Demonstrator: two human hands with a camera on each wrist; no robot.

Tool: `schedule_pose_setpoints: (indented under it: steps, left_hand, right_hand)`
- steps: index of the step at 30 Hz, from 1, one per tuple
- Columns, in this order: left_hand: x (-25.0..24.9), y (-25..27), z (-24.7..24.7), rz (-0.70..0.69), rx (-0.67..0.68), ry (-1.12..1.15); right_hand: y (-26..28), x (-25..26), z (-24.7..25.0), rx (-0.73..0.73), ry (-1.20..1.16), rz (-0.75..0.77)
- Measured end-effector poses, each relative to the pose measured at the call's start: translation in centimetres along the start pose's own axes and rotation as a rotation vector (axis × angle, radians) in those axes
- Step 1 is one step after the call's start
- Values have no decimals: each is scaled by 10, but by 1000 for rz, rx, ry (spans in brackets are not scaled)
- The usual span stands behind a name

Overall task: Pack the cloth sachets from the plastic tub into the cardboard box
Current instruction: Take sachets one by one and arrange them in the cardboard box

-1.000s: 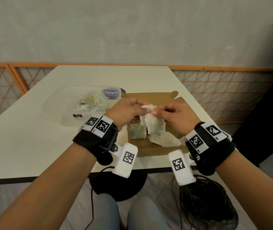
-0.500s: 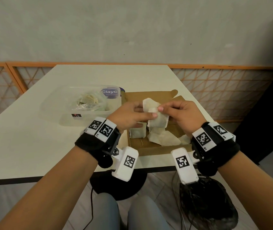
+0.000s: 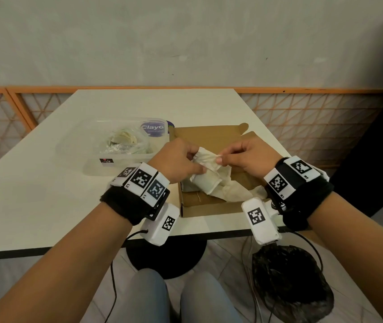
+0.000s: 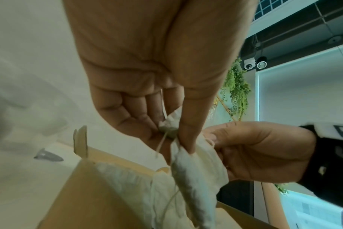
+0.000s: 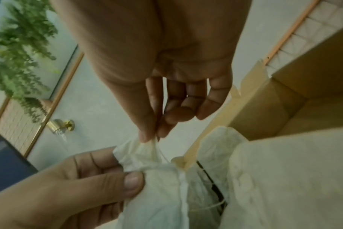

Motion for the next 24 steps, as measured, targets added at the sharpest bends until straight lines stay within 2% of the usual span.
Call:
schedule_pose_setpoints:
  steps: [5, 8, 11, 13, 17, 18, 21, 24]
  left_hand:
    - [-3, 1, 3, -6, -6, -125]
    - [2, 2, 6, 26, -19, -64]
    - [9, 3, 7, 66, -31, 38]
    - [14, 2, 7, 106, -59, 180]
    - [15, 0, 1, 156, -58, 420]
    - [15, -1, -1, 171, -53, 465]
    - [22, 0, -2, 234, -76, 553]
    - [32, 1, 6, 278, -155, 646]
  right_hand:
    - [-1, 11, 11, -128, 111, 83]
    - [-8, 4, 29, -272, 241, 67]
    - [-11, -2, 38, -344, 387, 44]
    - [-7, -2, 33, -320, 328, 42]
    - [0, -11, -4, -14, -74, -56]
    - [1, -14, -9, 23, -110, -67]
    - [-5, -28, 3, -73, -46, -94]
    - [-3, -39, 21, -156, -65, -104]
Point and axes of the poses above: each hand's wrist, its own y-axis away from the middle knuckle, its own z-axis out of the back of the hand, x = y × z, the point moved 8 cm from there along -y, towards the middle knuckle, and after that the axes turned 1 degree about -x, right-handed, at the moved point
